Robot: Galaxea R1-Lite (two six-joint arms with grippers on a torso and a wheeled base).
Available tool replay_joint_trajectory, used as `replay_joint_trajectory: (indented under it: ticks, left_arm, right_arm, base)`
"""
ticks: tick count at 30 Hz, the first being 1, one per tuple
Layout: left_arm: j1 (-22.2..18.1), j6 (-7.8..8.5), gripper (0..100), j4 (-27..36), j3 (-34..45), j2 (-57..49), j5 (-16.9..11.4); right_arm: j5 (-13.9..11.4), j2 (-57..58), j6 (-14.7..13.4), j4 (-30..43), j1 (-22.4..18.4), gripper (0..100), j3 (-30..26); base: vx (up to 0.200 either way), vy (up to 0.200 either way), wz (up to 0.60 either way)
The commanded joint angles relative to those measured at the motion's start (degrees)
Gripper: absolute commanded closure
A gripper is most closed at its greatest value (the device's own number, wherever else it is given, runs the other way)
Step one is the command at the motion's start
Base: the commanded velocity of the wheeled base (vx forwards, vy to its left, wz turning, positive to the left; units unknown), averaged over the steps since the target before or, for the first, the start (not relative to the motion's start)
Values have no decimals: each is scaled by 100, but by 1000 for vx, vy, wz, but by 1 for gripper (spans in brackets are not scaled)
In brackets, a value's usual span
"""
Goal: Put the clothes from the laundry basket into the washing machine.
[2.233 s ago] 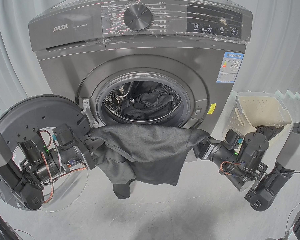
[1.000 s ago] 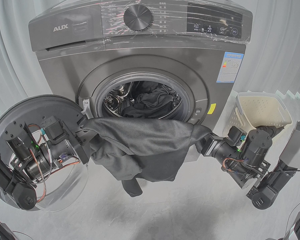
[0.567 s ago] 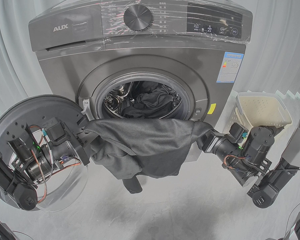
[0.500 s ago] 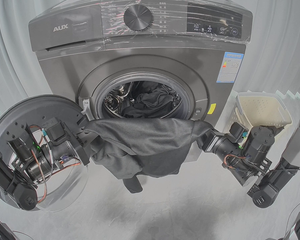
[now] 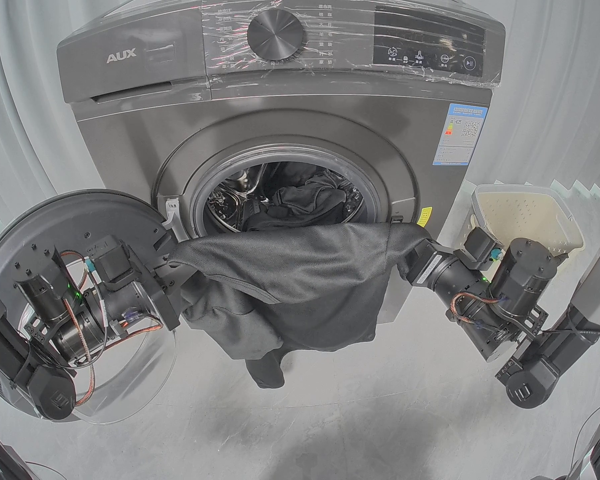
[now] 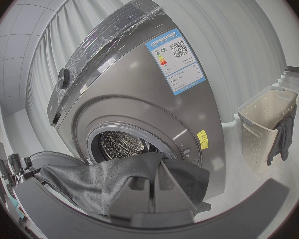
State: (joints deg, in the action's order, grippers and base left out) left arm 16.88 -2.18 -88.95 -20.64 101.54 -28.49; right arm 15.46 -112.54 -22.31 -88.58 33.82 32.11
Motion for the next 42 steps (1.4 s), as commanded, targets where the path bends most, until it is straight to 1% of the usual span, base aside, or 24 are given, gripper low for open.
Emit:
replay_joint_trajectory:
  ticks: [1,9,13,14,16,17,19,22,24,28,31,32,34,35,37,38,39,40,41,42]
  left_arm:
    - [-10,-2,100,-8,7,15,1]
    - [61,-10,100,-8,-54,51,1]
    - [228,-19,100,-8,-283,244,54]
    - [280,-37,100,-8,-362,288,98]
    - [324,-72,100,-8,-406,297,116]
    - [403,-125,100,-8,-494,314,124]
    - [421,-133,100,-8,-590,393,124]
    - [421,-160,100,-8,-731,446,124]
    - [430,-142,100,-8,-810,534,124]
    - [526,-142,100,-8,-828,578,151]
    - [588,-142,100,-8,-828,587,168]
    - [720,-142,100,-8,-854,604,203]
    - [781,-151,100,-8,-880,604,203]
    - [834,-151,100,1,-986,604,265]
    - [913,-160,100,1,-1127,631,335]
    - [1010,-151,100,1,-1258,710,458]
    - [1019,-151,100,1,-1320,727,555]
    - [1019,-142,100,1,-1346,736,590]
    - [1036,-142,100,1,-1381,762,660]
    - [1045,-142,100,1,-1399,771,669]
  right_arm:
    - [1,13,-2,-2,11,100,-3]
    - [-43,-22,-37,7,46,100,-126]
    - [-96,-22,-10,-2,64,100,-328]
    - [-131,4,7,7,64,0,-381]
    - [-157,13,25,7,72,0,-442]
    - [-201,-4,25,7,90,0,-601]
    - [-245,-48,25,16,125,0,-891]
    - [-535,-330,130,7,415,0,-1629]
    - [-561,-664,201,-2,600,0,-1840]
    - [-561,-866,236,-2,881,0,-1840]
    - [-561,-883,271,7,960,0,-1787]
    - [-579,-892,341,-2,1039,0,-1761]
    - [-597,-883,394,-2,1057,0,-1761]
    - [-623,-866,473,7,1074,0,-1752]
    - [-649,-875,526,16,1101,0,-1831]
    - [-676,-910,579,16,1189,0,-1998]
    - [-667,-954,596,7,1241,0,-2148]
    - [-667,-989,596,7,1250,0,-2209]
    - [-658,-1191,587,-2,1277,0,-2385]
    - [-658,-1296,587,-10,1277,0,-2429]
  base:
    - [0,0,0]
    - [0,0,0]
    - [0,0,0]
    - [0,0,0]
    - [0,0,0]
    - [0,0,0]
    - [0,0,0]
    - [0,0,0]
    - [0,0,0]
    - [0,0,0]
    - [0,0,0]
    - [0,0,0]
    - [0,0,0]
    - [0,0,0]
    - [0,0,0]
    - [0,0,0]
    - [0,0,0]
    - [0,0,0]
    - [0,0,0]
    - [0,0,0]
